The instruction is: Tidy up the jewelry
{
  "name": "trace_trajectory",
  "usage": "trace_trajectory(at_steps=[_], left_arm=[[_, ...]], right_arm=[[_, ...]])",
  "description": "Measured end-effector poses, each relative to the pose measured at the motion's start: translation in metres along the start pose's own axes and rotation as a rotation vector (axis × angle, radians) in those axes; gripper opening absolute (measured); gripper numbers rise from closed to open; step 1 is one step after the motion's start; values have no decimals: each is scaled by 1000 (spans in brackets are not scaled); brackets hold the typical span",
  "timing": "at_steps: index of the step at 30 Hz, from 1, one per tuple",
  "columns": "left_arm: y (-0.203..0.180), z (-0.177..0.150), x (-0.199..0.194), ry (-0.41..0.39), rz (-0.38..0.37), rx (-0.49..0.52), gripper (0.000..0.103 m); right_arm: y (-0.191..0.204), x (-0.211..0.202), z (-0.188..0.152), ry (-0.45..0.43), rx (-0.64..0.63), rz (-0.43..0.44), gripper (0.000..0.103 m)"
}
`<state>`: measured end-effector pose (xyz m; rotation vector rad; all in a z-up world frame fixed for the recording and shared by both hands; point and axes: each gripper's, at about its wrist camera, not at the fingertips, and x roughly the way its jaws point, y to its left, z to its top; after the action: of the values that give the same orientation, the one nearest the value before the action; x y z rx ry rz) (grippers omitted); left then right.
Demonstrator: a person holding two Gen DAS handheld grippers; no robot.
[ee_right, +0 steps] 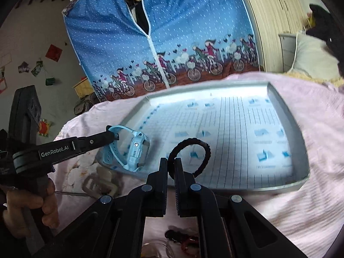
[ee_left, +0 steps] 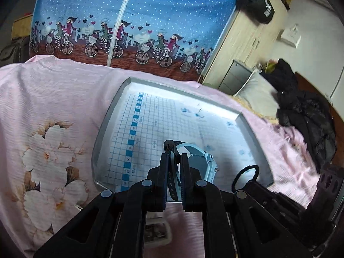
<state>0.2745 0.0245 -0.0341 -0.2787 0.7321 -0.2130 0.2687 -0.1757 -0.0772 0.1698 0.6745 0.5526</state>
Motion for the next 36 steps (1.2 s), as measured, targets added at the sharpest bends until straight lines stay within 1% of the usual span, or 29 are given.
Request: trace_trajectory(at_steps=[1, 4, 7, 9, 10, 12, 13, 14, 16, 18, 20, 21, 22, 23, 24, 26, 27, 28, 29, 30, 31, 32, 33, 36], left_arm=[[0, -3, 4, 6, 14, 10, 7], [1, -9, 13, 39, 5, 5, 8], [-2, -11, 13, 38, 12, 26, 9], [-4, -11, 11, 30, 16, 32, 12], [-5, -10, 10, 22, 20, 37, 13], [-9, -9, 7, 13, 33, 54, 23], [-11, -11, 6, 10, 31, 59, 38], [-11, -13, 5, 5, 26, 58, 50], [-11, -18, 4, 4, 24, 52, 57], [-10, -20, 1, 15, 30, 51, 57], [-8, -21, -6, 15, 22, 43, 57], [-8, -20, -11, 9, 22, 39, 58], [-7, -20, -17, 3, 24, 35, 65], [-7, -21, -24, -5, 24, 33, 76], [-7, -20, -31, -15, 21, 32, 79], [-10, -21, -47, -45, 21, 34, 88], [-12, -20, -53, -56, 23, 40, 90], [-15, -19, -61, -72, 25, 49, 97], [-18, -19, -70, -95, 26, 58, 101], [-21, -19, -80, -126, 20, 63, 101], [-23, -20, -92, -168, -2, 73, 101], [-24, -21, -102, -201, -22, 82, 101], [-26, -23, -114, -234, -25, 91, 101], [-28, -32, -146, -311, 18, 87, 101]], right_arm=[[-2, 1, -2, 8, 7, -3, 6], [-7, 2, -4, 16, 25, -4, 6], [-9, 0, -4, 18, 37, -14, 7], [-12, -1, -4, 25, 52, -22, 7], [-13, 1, -3, 31, 58, -23, 9], [-13, 1, -3, 35, 64, -31, 19], [-13, 1, -4, 35, 64, -35, 27], [-12, -1, -4, 31, 61, -38, 32], [-10, -5, -3, 26, 45, -53, 35], [-8, -10, -3, 20, 30, -68, 39], [-6, -18, -3, 11, 20, -83, 51], [-5, -23, -4, 5, 15, -91, 54], [-5, -27, -4, 1, 11, -97, 58], [-4, -33, -5, -6, 8, -101, 62], [-3, -37, -5, -11, 5, -104, 64], [0, -48, -4, -24, -3, -110, 75], [3, -54, -4, -35, -12, -112, 77], [6, -60, -4, -44, -21, -114, 81], [9, -65, -4, -54, -32, -118, 85], [13, -73, -4, -68, -45, -125, 89], [18, -79, -4, -82, -57, -130, 96], [23, -87, -5, -100, -74, -133, 99], [27, -93, -6, -112, -90, -132, 100], [42, -112, -12, -151, -133, -137, 103]])
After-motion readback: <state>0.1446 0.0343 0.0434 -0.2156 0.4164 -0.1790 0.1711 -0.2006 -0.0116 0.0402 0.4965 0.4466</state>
